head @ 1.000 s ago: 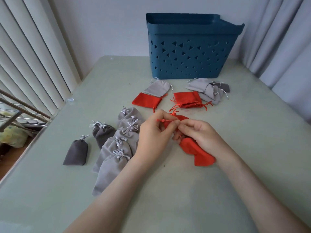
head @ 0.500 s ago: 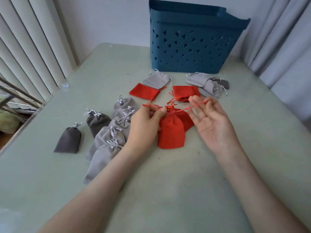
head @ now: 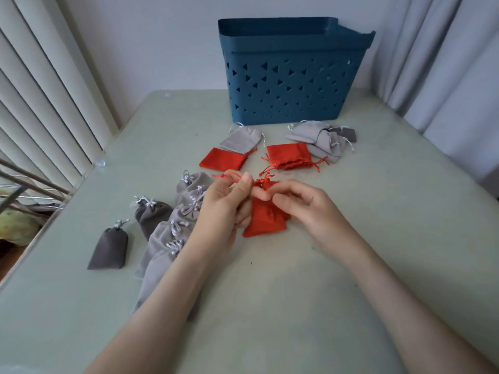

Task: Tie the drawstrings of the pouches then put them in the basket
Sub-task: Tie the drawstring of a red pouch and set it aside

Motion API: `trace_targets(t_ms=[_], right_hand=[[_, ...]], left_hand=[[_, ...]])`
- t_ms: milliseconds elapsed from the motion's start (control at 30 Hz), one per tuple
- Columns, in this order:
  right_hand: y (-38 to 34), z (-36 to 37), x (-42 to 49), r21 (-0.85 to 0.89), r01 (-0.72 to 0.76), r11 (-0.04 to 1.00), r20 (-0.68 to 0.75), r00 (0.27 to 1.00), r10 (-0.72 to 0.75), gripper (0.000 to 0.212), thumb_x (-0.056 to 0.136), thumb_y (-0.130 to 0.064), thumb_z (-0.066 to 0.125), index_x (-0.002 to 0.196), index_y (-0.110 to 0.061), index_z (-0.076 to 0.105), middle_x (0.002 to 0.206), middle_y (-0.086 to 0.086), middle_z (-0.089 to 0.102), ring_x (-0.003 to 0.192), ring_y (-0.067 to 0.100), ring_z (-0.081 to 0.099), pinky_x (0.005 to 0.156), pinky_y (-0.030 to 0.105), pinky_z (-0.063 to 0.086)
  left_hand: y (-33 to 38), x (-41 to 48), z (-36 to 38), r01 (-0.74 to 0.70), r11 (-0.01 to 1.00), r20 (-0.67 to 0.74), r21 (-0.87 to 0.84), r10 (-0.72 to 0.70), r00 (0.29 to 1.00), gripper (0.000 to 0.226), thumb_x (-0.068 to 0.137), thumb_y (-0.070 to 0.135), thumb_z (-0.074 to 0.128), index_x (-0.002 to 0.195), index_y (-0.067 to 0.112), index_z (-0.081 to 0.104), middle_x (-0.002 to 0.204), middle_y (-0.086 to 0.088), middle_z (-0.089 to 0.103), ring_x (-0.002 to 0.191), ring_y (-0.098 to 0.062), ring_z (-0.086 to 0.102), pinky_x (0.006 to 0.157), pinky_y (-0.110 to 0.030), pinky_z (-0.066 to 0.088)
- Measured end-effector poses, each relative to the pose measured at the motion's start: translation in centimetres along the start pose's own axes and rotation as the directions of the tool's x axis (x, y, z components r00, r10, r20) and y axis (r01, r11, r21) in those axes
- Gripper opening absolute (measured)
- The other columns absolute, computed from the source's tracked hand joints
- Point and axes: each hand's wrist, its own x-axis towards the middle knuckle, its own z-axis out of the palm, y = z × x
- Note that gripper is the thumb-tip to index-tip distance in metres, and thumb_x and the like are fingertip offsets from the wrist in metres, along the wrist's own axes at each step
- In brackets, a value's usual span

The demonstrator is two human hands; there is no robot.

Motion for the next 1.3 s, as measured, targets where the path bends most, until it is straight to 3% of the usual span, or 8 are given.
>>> trace_targets(t_ms=[100, 200, 333, 467, 633, 900, 1133, 1300], right_hand=[[0.4, 0.6, 0.1, 0.03, -0.01, 1.0, -0.009, 1.0, 0.01, 0.019, 0.082, -0.008, 0.068, 0.073, -0.025, 0.071, 0.089, 0.009, 0.058, 0.084, 0.016, 0.048, 0.08, 0.036, 0.038], [0.5, 0.2, 0.1, 0.08, -0.008, 0.997, 0.056, 0.998, 0.004, 0.019, 0.081, -0.014, 0.065, 0.097, -0.008, 0.071, 0.091, 0.02, 0.061, 0.088, 0.023, 0.054, 0.086, 0.047, 0.045], [0.3, 0.0, -0.1, 0.138, -0.056, 0.989, 0.08, 0.996, 0.045, 0.01, 0.077, -0.013, 0.064, 0.084, -0.007, 0.063, 0.077, 0.007, 0.062, 0.073, 0.015, 0.057, 0.07, 0.021, 0.049], [0.0, 0.0, -0.3, 0.148, -0.07, 0.986, 0.106, 0.993, 0.055, 0.006, 0.078, -0.015, 0.059, 0.073, -0.012, 0.061, 0.072, 0.009, 0.06, 0.062, 0.013, 0.053, 0.058, 0.016, 0.042], [0.2, -0.4, -0.2, 0.149, -0.063, 0.987, 0.138, 0.989, 0.042, 0.007, 0.074, -0.026, 0.065, 0.069, -0.023, 0.068, 0.07, 0.001, 0.065, 0.08, 0.031, 0.045, 0.072, 0.039, 0.031], [0.2, 0.4, -0.3, 0.006, -0.08, 0.997, 0.165, 0.983, 0.078, 0.016, 0.085, -0.012, 0.063, 0.071, -0.016, 0.058, 0.066, 0.01, 0.038, 0.053, 0.005, 0.034, 0.047, 0.016, 0.026], [0.9, 0.9, 0.3, 0.03, 0.001, 1.0, -0.02, 1.0, -0.001, 0.023, 0.083, 0.009, 0.059, 0.085, -0.013, 0.055, 0.066, -0.008, 0.054, 0.059, 0.002, 0.047, 0.057, 0.012, 0.041], [0.9, 0.8, 0.3, -0.021, 0.076, 0.997, -0.072, 0.994, -0.077, 0.028, 0.082, 0.002, 0.065, 0.08, -0.027, 0.067, 0.073, 0.009, 0.052, 0.069, 0.016, 0.046, 0.06, 0.016, 0.041]], left_hand=[[-0.1, -0.3, 0.4, 0.014, 1.0, 0.115, -0.001, -0.014, 0.993, 0.03, 0.09, 0.021, 0.046, 0.08, 0.006, 0.07, 0.043, 0.001, 0.025, 0.037, -0.009, 0.014, 0.037, -0.014, 0.013], [-0.1, -0.4, 0.5, 0.01, 1.0, 0.18, 0.018, -0.013, 0.984, 0.03, 0.082, 0.006, 0.044, 0.103, -0.004, 0.061, 0.049, 0.004, 0.043, 0.039, -0.008, 0.02, 0.039, -0.013, 0.017], [-0.4, -0.5, 0.5, -0.021, 0.997, 0.072, 0.08, 0.015, 0.997, 0.032, 0.086, 0.001, 0.048, 0.116, 0.011, 0.042, 0.094, 0.005, 0.071, 0.042, -0.006, 0.034, 0.04, -0.015, 0.025], [-0.8, -0.5, 0.4, -0.048, 0.973, 0.003, 0.226, 0.048, 0.999, 0.034, 0.09, 0.004, 0.053, 0.119, 0.015, 0.04, 0.097, 0.003, 0.067, 0.051, -0.011, 0.044, 0.042, -0.02, 0.032], [-1.4, -0.4, 0.2, -0.021, 0.858, -0.047, 0.513, 0.053, 0.997, 0.014, 0.096, 0.011, 0.051, 0.098, 0.023, 0.045, 0.053, 0.013, 0.057, 0.043, -0.003, 0.043, 0.046, -0.018, 0.034], [-1.4, -0.4, 0.1, -0.029, 0.878, -0.126, 0.478, 0.101, 0.987, 0.023, 0.091, 0.018, 0.061, 0.07, 0.026, 0.056, 0.053, 0.015, 0.053, 0.051, -0.003, 0.044, 0.056, -0.023, 0.034], [-1.2, -0.2, 0.1, 0.031, 0.867, -0.163, 0.498, 0.058, 0.985, 0.024, 0.089, 0.023, 0.064, 0.065, 0.021, 0.058, 0.051, 0.014, 0.054, 0.049, -0.002, 0.043, 0.054, -0.024, 0.033], [-1.1, -0.3, 0.4, 0.033, 0.88, -0.133, 0.474, 0.034, 0.991, 0.026, 0.089, 0.023, 0.064, 0.065, 0.014, 0.059, 0.061, -0.002, 0.059, 0.057, -0.009, 0.048, 0.056, -0.023, 0.038]])
